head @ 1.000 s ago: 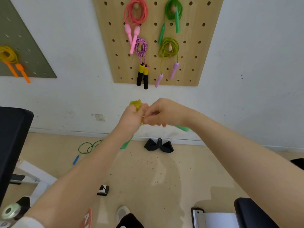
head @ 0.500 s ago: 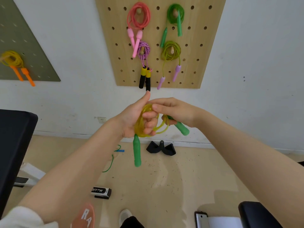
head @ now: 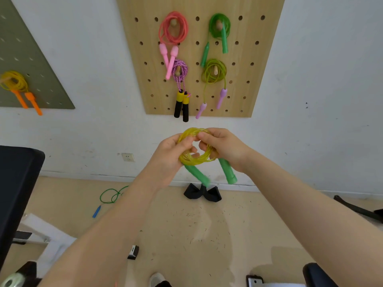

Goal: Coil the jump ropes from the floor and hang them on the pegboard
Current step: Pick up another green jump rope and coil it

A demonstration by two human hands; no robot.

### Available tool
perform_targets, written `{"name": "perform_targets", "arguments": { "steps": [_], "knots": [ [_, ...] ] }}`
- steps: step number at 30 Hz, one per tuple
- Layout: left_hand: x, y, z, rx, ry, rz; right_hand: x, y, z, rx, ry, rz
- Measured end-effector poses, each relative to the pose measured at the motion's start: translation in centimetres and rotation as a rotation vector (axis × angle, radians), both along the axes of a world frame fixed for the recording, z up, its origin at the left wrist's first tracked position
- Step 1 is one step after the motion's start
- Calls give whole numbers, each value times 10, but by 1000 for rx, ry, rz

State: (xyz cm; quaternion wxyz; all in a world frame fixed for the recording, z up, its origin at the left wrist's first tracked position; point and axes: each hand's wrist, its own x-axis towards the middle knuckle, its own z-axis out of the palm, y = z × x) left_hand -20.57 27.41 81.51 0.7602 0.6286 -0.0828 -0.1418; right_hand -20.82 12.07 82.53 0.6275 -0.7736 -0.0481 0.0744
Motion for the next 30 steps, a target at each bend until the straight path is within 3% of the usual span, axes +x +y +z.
{"name": "perform_targets", "arguments": {
  "steps": [2, 6, 11, 12, 13, 16, 21, 24, 30],
  "knots": [
    [1, -5, -2, 61, -15, 71, 1, 2, -3, -95, -11, 9],
    [12, 3, -5, 416, -134, 206, 0, -19, 1, -447, 42, 120],
    [19, 14, -7, 799, -262, 22, 1, -27, 18, -1044, 1, 335],
    [19, 14, -8, 839, -276, -9, 1, -24, 23, -1076, -49, 322],
    [20, 13, -9, 876, -294, -23, 0, -20, 28, -990, -79, 290],
    [18, 11, -11, 941, -356, -56, -2, -7, 34, -298, 14, 93],
    [11, 9, -8, 770, -263, -32, -6, 13, 15, 423, 292, -144],
    [12, 19, -12, 743, -199, -76, -7, 19, 6, 517, 342, -132],
    [23, 49, -16, 681, -174, -91, 5, 37, -6, 317, 157, -47]
  ]
}}
